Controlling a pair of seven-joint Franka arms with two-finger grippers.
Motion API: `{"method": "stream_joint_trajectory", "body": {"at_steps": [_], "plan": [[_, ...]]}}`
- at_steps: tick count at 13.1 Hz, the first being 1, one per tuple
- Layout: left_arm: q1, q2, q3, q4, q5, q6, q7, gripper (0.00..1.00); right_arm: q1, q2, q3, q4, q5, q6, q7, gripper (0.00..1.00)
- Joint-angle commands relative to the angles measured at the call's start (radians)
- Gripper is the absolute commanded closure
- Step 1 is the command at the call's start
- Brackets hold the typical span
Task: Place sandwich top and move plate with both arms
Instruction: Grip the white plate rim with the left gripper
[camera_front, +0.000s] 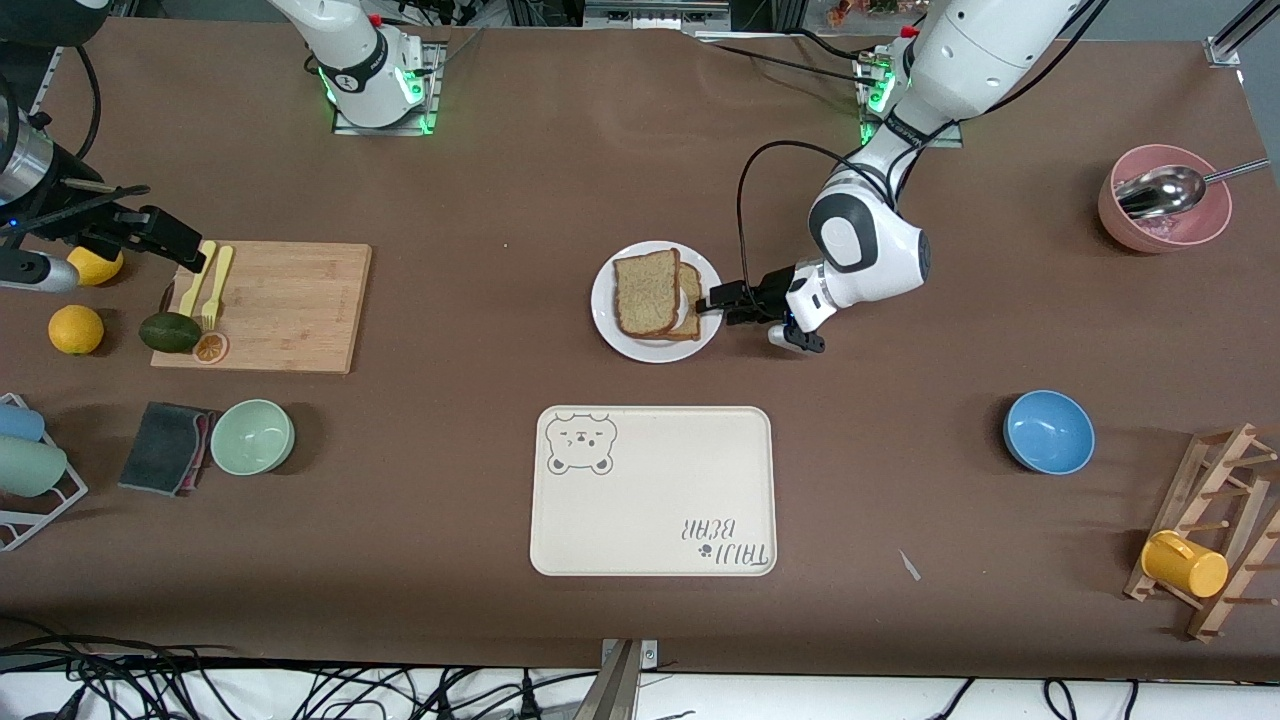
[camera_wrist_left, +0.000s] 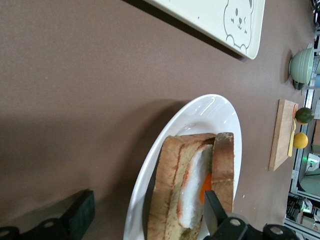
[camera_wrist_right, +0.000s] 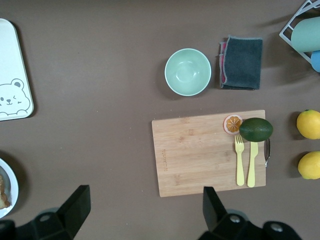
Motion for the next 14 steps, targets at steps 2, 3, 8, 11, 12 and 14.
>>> {"method": "stream_joint_trajectory", "body": {"at_steps": [2,3,8,11,12,14], "plan": [[0.000,-0.013,-0.006,-0.033,-0.025,-0.019,0.079,0.16,-0.007,-0.006,-0.011,-0.006,-0.001,-0.024,-0.020,0.01],[0.001,-0.019,-0.006,-0.042,-0.025,-0.045,0.093,0.29,-0.007,-0.006,-0.015,-0.006,-0.001,-0.024,-0.020,0.01],[0.006,-0.024,-0.006,-0.042,-0.023,-0.056,0.104,0.67,-0.005,-0.008,-0.016,-0.006,0.001,-0.023,-0.018,0.00],[0.006,-0.024,-0.004,-0.042,-0.023,-0.062,0.104,0.79,-0.005,-0.009,-0.016,-0.005,-0.001,-0.023,-0.018,0.01],[0.006,-0.024,-0.004,-0.042,-0.022,-0.062,0.104,0.79,-0.005,-0.008,-0.016,-0.005,-0.001,-0.021,-0.018,0.00],[0.008,-0.024,-0.004,-0.042,-0.022,-0.062,0.104,0.92,-0.007,-0.006,-0.016,-0.006,-0.001,-0.018,-0.018,0.01]]}}
